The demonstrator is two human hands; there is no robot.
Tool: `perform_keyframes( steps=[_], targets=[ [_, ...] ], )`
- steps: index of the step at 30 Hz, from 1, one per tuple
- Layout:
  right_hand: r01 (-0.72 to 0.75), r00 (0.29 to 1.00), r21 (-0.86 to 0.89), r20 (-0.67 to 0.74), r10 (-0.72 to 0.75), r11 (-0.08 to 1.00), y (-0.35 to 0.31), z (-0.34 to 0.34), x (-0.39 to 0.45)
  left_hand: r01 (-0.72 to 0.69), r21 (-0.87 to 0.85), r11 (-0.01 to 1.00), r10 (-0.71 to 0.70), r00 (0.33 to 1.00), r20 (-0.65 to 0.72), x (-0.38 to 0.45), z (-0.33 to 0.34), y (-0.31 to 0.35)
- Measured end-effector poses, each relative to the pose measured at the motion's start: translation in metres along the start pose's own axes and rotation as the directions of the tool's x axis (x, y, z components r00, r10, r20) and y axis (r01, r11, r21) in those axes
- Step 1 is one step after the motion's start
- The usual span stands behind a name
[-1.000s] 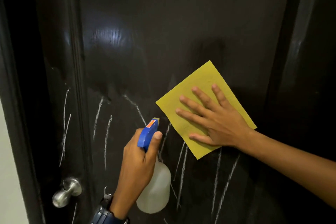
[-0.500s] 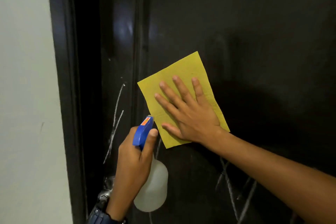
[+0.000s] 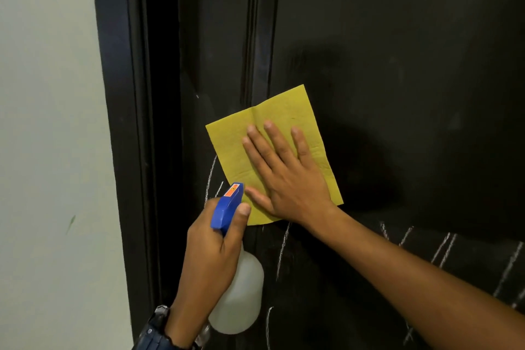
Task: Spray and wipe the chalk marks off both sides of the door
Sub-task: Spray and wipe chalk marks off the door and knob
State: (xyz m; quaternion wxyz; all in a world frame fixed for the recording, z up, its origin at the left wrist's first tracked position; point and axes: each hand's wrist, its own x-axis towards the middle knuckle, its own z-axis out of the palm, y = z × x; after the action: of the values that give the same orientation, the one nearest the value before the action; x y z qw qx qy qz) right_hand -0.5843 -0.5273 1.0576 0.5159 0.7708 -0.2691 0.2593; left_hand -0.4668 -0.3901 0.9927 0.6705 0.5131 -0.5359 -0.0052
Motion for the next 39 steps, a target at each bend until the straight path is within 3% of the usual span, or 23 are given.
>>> perform_keyframes(
  steps=[10,20,27,31,36,39],
  targets=[
    [-0.014,1.0,0.022,-0.026,0.014,1.0,0.041,0.002,-0.056,-0.03,0.029,0.999,0.028,0.997,0.074,-0.006,0.038,0.012],
    [-0.164,0.986,-0.153,0.012,0.168,0.975,0.211,0.006,-0.274,0.021,-0.052,0.998,-0.011,0.981,0.196,-0.05,0.154,0.068],
    [-0.32,0.947,-0.056,-0.045,0.317,0.946,0.274,0.012,-0.346,0.082,-0.107,0.991,-0.059,0.977,0.204,-0.087,0.252,0.123],
    [-0.464,0.886,-0.003,0.005,0.464,0.886,0.276,0.016,-0.371,0.027,-0.1,0.995,-0.01,0.985,0.17,-0.096,0.277,0.148],
    [-0.731,0.682,0.083,0.142,0.718,0.678,0.249,0.019,-0.433,-0.007,-0.099,0.995,0.022,0.988,0.153,-0.099,0.276,0.157],
    [-0.773,0.633,0.119,0.181,0.752,0.623,0.231,0.022,-0.45,-0.021,-0.122,0.992,0.039,0.987,0.155,-0.097,0.272,0.157]
  ],
)
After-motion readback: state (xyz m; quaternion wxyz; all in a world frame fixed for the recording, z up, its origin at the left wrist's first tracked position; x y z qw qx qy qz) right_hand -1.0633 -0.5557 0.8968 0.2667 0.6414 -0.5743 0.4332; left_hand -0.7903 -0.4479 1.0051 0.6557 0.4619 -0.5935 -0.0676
